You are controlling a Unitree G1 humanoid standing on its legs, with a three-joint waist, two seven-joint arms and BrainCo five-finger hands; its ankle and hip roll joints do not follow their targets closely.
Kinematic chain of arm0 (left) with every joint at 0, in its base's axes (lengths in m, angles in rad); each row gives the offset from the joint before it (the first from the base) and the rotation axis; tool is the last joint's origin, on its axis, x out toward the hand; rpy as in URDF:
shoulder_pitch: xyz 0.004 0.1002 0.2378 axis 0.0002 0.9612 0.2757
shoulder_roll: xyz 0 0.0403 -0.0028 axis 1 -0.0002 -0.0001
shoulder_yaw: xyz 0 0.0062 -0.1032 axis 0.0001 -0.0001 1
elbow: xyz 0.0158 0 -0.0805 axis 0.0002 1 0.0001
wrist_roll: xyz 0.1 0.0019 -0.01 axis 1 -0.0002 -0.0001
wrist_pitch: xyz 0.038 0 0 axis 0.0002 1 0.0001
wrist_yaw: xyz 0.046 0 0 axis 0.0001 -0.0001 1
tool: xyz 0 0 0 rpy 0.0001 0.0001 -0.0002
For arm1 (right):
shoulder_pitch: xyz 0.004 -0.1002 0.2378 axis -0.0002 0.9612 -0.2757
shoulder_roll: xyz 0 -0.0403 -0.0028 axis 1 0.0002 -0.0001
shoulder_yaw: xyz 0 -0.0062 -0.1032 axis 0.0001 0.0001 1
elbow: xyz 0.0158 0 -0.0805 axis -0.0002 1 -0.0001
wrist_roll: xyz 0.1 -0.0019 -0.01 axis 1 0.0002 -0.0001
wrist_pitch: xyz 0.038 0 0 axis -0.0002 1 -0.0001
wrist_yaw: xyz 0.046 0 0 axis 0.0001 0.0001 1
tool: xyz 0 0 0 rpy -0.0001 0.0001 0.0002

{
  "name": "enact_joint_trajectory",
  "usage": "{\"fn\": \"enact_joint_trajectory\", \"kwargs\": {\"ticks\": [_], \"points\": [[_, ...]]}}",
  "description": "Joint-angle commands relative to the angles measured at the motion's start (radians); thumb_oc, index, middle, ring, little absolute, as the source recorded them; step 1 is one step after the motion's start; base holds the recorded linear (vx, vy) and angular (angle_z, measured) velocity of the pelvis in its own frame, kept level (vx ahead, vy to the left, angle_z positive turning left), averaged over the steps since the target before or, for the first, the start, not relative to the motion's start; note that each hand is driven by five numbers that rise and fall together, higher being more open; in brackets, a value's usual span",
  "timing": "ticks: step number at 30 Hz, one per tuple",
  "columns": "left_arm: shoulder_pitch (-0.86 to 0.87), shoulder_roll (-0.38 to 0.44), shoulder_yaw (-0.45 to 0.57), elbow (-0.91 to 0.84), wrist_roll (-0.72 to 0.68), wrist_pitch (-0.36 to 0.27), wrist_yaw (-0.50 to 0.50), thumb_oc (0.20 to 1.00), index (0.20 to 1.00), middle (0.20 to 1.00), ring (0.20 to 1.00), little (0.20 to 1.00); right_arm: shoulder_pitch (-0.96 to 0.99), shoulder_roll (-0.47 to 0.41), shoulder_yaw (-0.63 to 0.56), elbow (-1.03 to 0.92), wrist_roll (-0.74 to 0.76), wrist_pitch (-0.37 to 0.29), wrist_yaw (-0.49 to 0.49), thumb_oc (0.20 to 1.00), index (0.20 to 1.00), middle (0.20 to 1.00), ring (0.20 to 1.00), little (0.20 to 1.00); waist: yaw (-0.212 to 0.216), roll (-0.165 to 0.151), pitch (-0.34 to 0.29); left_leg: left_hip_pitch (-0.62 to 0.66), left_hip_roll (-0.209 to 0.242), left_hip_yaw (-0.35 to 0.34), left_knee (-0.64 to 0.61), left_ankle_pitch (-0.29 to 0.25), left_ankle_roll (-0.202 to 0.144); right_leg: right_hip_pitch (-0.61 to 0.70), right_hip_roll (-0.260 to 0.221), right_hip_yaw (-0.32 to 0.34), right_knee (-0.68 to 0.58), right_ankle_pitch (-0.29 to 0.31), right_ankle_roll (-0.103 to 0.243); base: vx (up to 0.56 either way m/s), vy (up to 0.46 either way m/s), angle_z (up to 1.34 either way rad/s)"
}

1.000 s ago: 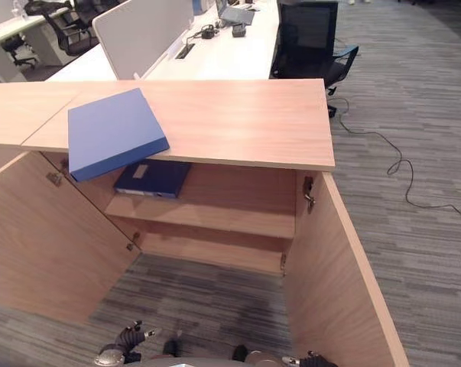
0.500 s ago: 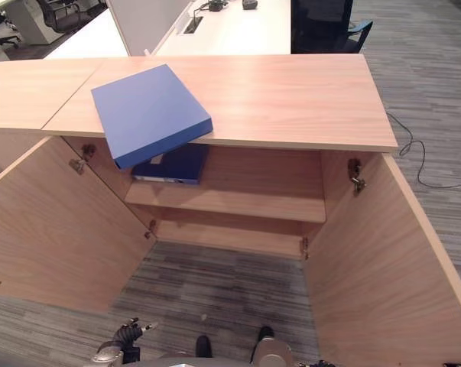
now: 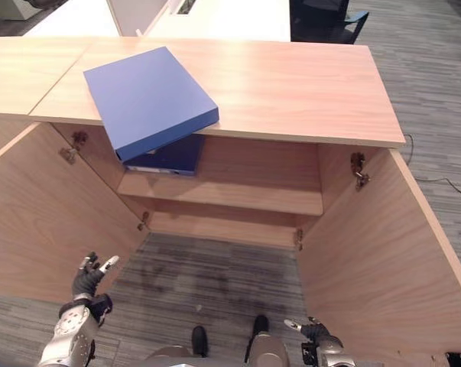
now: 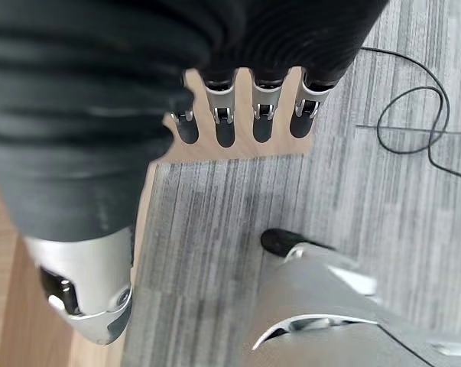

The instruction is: Put the empty folder in the office cabinet

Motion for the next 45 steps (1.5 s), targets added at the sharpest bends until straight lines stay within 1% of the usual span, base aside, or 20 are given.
{"fn": "enact_joint_trajectory", "kwargs": {"ticks": [1, 2, 3, 4, 5, 6, 7, 9, 10, 11, 13, 14, 15, 18, 21, 28, 34, 38, 39, 45], "points": [[-0.031, -0.008, 0.006, -0.092, 0.018, -0.058, 0.030, 1.000, 1.000, 1.000, 1.000, 1.000, 0.003, 0.013, 0.039, 0.023, 0.036, -0.021, -0.018, 1.000, 1.000, 1.000, 1.000, 1.000, -0.014, -0.020, 0.005, 0.053, -0.038, -0.026, 0.002, -0.080, -0.018, 0.067, 0.057, -0.057, -0.105, 0.058, 0.031, 0.15, -0.203, 0.05], [-0.046, -0.010, 0.002, -0.089, 0.015, -0.058, 0.032, 1.000, 1.000, 1.000, 1.000, 1.000, 0.008, 0.013, 0.025, 0.030, 0.045, -0.019, -0.018, 1.000, 1.000, 1.000, 1.000, 1.000, -0.014, -0.032, 0.009, 0.036, -0.031, -0.017, 0.079, -0.098, -0.029, 0.094, 0.063, -0.048, -0.121, 0.047, 0.025, 0.11, -0.157, 0.41], [-0.047, -0.010, 0.002, -0.089, 0.015, -0.058, 0.032, 1.000, 1.000, 1.000, 1.000, 1.000, 0.007, 0.013, 0.024, 0.030, 0.045, -0.019, -0.017, 1.000, 1.000, 1.000, 1.000, 1.000, -0.014, -0.032, 0.009, 0.034, -0.030, -0.017, 0.084, -0.101, -0.030, 0.094, 0.063, -0.049, -0.122, 0.047, 0.025, 0.06, -0.246, 0.61], [-0.039, -0.014, 0.003, -0.141, -0.013, -0.064, 0.021, 1.000, 1.000, 1.000, 1.000, 1.000, 0.004, 0.000, 0.027, 0.047, 0.047, -0.023, -0.023, 1.000, 1.000, 1.000, 1.000, 1.000, 0.000, -0.047, 0.035, -0.108, 0.016, 0.005, 0.391, -0.080, -0.077, 0.142, 0.049, -0.079, -0.144, 0.034, 0.000, 0.01, -0.223, 0.59], [-0.041, -0.022, -0.005, -0.143, -0.027, -0.073, 0.031, 1.000, 1.000, 1.000, 1.000, 1.000, -0.010, -0.010, 0.035, 0.056, 0.046, -0.015, -0.029, 1.000, 1.000, 1.000, 1.000, 1.000, 0.010, -0.050, 0.049, -0.166, 0.033, -0.002, 0.502, -0.044, -0.097, 0.147, 0.048, -0.083, -0.143, 0.025, -0.015, 0.07, -0.256, 0.42], [-0.036, -0.030, -0.007, -0.152, -0.023, -0.068, 0.035, 1.000, 1.000, 1.000, 1.000, 1.000, -0.018, -0.021, 0.036, 0.072, 0.045, -0.006, -0.034, 1.000, 1.000, 1.000, 1.000, 1.000, 0.017, -0.058, 0.048, -0.206, 0.095, 0.006, 0.548, -0.015, -0.101, 0.165, 0.042, -0.083, -0.142, 0.002, -0.032, 0.08, -0.084, 0.31], [-0.026, -0.031, -0.005, -0.157, -0.012, -0.064, 0.034, 1.000, 1.000, 1.000, 1.000, 1.000, -0.015, -0.021, 0.034, 0.070, 0.047, -0.006, -0.035, 1.000, 1.000, 1.000, 1.000, 1.000, 0.018, -0.062, 0.046, -0.204, 0.129, 0.022, 0.527, -0.010, -0.094, 0.173, 0.038, -0.078, -0.145, -0.005, -0.031, 0.15, -0.007, 0.04], [-0.002, -0.027, 0.003, -0.169, 0.019, -0.054, 0.035, 1.000, 1.000, 1.000, 1.000, 1.000, -0.006, -0.019, 0.038, 0.058, 0.041, -0.003, -0.032, 1.000, 1.000, 1.000, 1.000, 1.000, 0.026, -0.073, 0.029, -0.161, 0.163, 0.016, 0.380, 0.010, -0.079, 0.188, 0.029, -0.058, -0.152, -0.009, -0.017, 0.20, 0.094, -0.61], [0.011, -0.019, 0.013, -0.166, 0.047, -0.041, 0.041, 1.000, 1.000, 1.000, 1.000, 1.000, 0.012, -0.015, 0.029, 0.052, 0.053, -0.003, -0.029, 1.000, 1.000, 1.000, 1.000, 1.000, 0.025, -0.064, 0.013, -0.125, 0.196, -0.021, 0.232, 0.076, -0.102, 0.195, 0.033, -0.039, -0.155, -0.016, -0.010, 0.17, 0.110, -0.58], [0.011, -0.019, 0.012, -0.166, 0.048, -0.041, 0.041, 1.000, 1.000, 1.000, 1.000, 1.000, 0.012, -0.015, 0.029, 0.052, 0.053, -0.002, -0.029, 1.000, 1.000, 1.000, 1.000, 1.000, 0.026, -0.065, 0.014, -0.121, 0.195, -0.020, 0.226, 0.079, -0.103, 0.196, 0.033, -0.038, -0.155, -0.017, -0.010, 0.15, 0.145, -0.41], [0.008, -0.025, 0.012, -0.141, 0.049, -0.031, 0.048, 1.000, 1.000, 1.000, 1.000, 1.000, 0.042, 0.004, -0.006, 0.071, 0.121, -0.005, -0.011, 1.000, 1.000, 1.000, 1.000, 1.000, 0.016, -0.050, 0.006, -0.109, 0.225, -0.058, 0.145, 0.130, -0.122, 0.207, 0.032, -0.019, -0.165, -0.023, -0.002, 0.10, 0.142, -0.17], [-0.013, -0.026, -0.050, -0.124, 0.054, -0.026, 0.048, 1.000, 1.000, 1.000, 1.000, 1.000, -0.132, 0.103, 0.063, 0.112, 0.200, -0.015, -0.079, 1.000, 1.000, 1.000, 1.000, 1.000, 0.037, -0.029, -0.013, -0.089, 0.230, -0.050, 0.112, 0.111, -0.125, 0.222, 0.024, -0.033, -0.176, -0.023, 0.003, 0.15, 0.198, -0.04], [0.003, -0.041, -0.034, -0.106, 0.047, -0.015, 0.034, 1.000, 1.000, 1.000, 1.000, 1.000, -0.079, 0.067, 0.014, 0.088, 0.192, 0.022, -0.039, 1.000, 1.000, 1.000, 1.000, 1.000, 0.026, -0.014, -0.016, -0.069, 0.239, -0.023, 0.090, 0.120, -0.139, 0.238, 0.025, -0.042, -0.191, -0.022, 0.010, 0.12, 0.156, -0.10], [0.034, -0.026, -0.008, -0.121, 0.074, -0.008, 0.035, 1.000, 1.000, 1.000, 1.000, 1.000, 0.009, 0.050, -0.022, 0.055, 0.193, 0.006, -0.026, 1.000, 1.000, 1.000, 1.000, 1.000, 0.016, 0.008, -0.043, -0.003, 0.204, -0.009, 0.013, 0.094, -0.153, 0.275, 0.014, -0.034, -0.253, 0.020, 0.029, 0.18, 0.246, 0.09], [0.025, -0.019, -0.002, -0.097, 0.094, -0.009, 0.057, 1.000, 1.000, 1.000, 1.000, 1.000, 0.010, 0.064, -0.006, 0.037, 0.179, 0.010, -0.021, 1.000, 1.000, 1.000, 1.000, 1.000, 0.018, 0.008, -0.055, 0.006, 0.171, -0.011, 0.002, 0.059, -0.143, 0.273, -0.009, -0.028, -0.268, 0.044, 0.046, 0.11, 0.236, -0.07], [0.023, 0.034, 0.091, -0.152, 0.306, 0.000, 0.173, 1.000, 1.000, 1.000, 1.000, 1.000, 0.005, 0.091, -0.043, 0.062, 0.188, 0.014, -0.040, 1.000, 1.000, 1.000, 1.000, 1.000, 0.030, -0.022, -0.071, 0.014, 0.097, -0.006, 0.002, -0.011, -0.101, 0.266, -0.072, -0.029, -0.273, 0.087, 0.092, 0.07, 0.177, -0.02], [0.024, 0.092, 0.176, -0.215, 0.519, 0.017, 0.331, 1.000, 1.000, 1.000, 1.000, 1.000, 0.011, 0.112, -0.066, 0.088, 0.210, -0.003, -0.062, 1.000, 1.000, 1.000, 1.000, 1.000, 0.042, -0.045, -0.072, 0.014, 0.081, 0.000, 0.002, -0.025, -0.093, 0.265, -0.092, -0.038, -0.281, 0.102, 0.111, 0.02, 0.053, -0.02], [-0.026, 0.182, 0.191, -0.251, 0.687, 0.025, 0.413, 1.000, 1.000, 1.000, 1.000, 1.000, 0.010, 0.117, -0.064, 0.092, 0.218, -0.021, -0.074, 1.000, 1.000, 1.000, 1.000, 1.000, 0.041, -0.053, -0.073, 0.017, 0.074, 0.003, 0.002, -0.038, -0.093, 0.265, -0.100, -0.041, -0.280, 0.108, 0.123, 0.00, 0.023, -0.01], [-0.068, 0.232, 0.182, -0.247, 0.762, 0.037, 0.440, 1.000, 1.000, 1.000, 1.000, 1.000, 0.008, 0.116, -0.055, 0.100, 0.213, -0.027, -0.077, 1.000, 1.000, 1.000, 1.000, 1.000, 0.037, -0.055, -0.074, 0.020, 0.070, 0.008, 0.002, -0.041, -0.092, 0.264, -0.105, -0.042, -0.279, 0.114, 0.127, 0.02, 0.045, -0.01], [-0.198, 0.366, 0.104, -0.202, 0.930, 0.092, 0.451, 1.000, 1.000, 1.000, 1.000, 1.000, -0.008, 0.101, -0.034, 0.126, 0.186, -0.030, -0.077, 1.000, 1.000, 1.000, 1.000, 1.000, 0.019, -0.057, -0.081, 0.028, 0.058, 0.022, 0.002, -0.053, -0.087, 0.262, -0.119, -0.038, -0.276, 0.135, 0.139, 0.01, 0.030, -0.03]]}}
